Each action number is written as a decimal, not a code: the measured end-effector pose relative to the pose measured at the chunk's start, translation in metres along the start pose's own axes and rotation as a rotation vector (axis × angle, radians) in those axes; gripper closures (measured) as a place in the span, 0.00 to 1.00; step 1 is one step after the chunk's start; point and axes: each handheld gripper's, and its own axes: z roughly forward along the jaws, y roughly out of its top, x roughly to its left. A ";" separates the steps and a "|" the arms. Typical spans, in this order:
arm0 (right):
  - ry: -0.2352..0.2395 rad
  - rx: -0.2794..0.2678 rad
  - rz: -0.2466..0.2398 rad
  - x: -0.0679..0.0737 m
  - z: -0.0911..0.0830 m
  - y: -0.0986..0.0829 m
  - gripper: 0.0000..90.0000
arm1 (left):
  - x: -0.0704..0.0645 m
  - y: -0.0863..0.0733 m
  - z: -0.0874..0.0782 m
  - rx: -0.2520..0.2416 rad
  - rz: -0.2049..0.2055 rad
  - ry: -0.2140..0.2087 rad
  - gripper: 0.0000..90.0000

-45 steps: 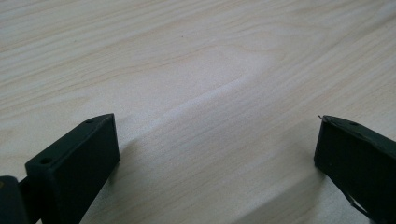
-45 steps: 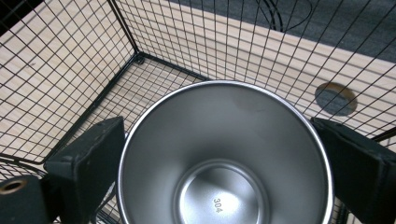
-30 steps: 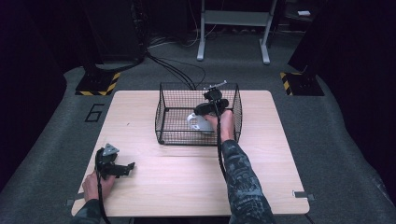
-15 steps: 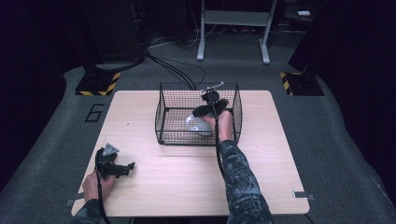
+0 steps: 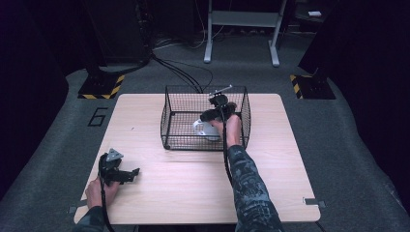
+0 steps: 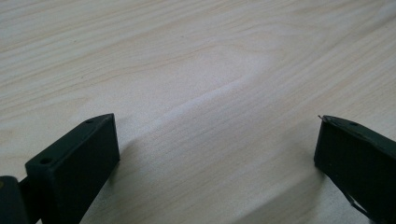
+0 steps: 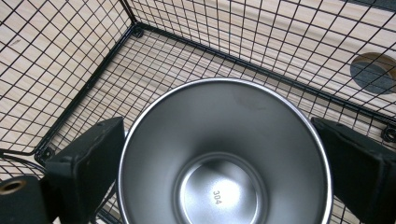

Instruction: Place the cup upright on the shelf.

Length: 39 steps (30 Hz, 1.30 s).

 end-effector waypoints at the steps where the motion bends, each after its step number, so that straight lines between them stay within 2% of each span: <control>1: 0.000 0.002 0.006 0.000 0.000 0.000 0.06 | 0.000 0.000 0.000 0.001 0.004 -0.001 0.00; 6: 0.002 0.011 0.003 0.000 -0.001 -0.001 0.06 | 0.000 0.000 0.000 0.000 0.005 -0.001 0.00; 10: 0.002 0.021 0.031 0.000 -0.002 -0.004 0.06 | 0.000 0.000 0.000 0.000 0.000 0.001 0.00; 15: 0.004 0.016 0.009 -0.001 -0.003 -0.009 0.05 | 0.001 0.000 0.000 0.002 0.014 0.000 0.00; 18: 0.002 0.019 0.003 0.002 -0.004 -0.009 0.05 | 0.001 0.000 0.000 0.001 0.008 -0.001 0.00; 21: -0.002 0.011 0.003 0.001 -0.007 -0.010 0.00 | 0.000 0.000 0.000 0.000 0.004 -0.001 0.00; 24: 0.004 0.000 0.017 0.000 -0.011 -0.009 0.00 | 0.000 0.000 0.000 0.000 0.004 -0.001 0.00; 29: 0.001 -0.032 -0.004 -0.001 -0.024 -0.010 0.00 | 0.000 0.000 0.000 0.000 0.004 -0.001 0.00; 34: 0.025 -0.064 -0.002 -0.002 -0.038 -0.014 0.00 | 0.000 0.000 0.000 0.000 0.004 -0.001 0.00; 39: 0.045 -0.091 -0.046 0.003 -0.055 -0.019 0.00 | 0.001 0.000 0.000 0.000 0.004 0.000 0.00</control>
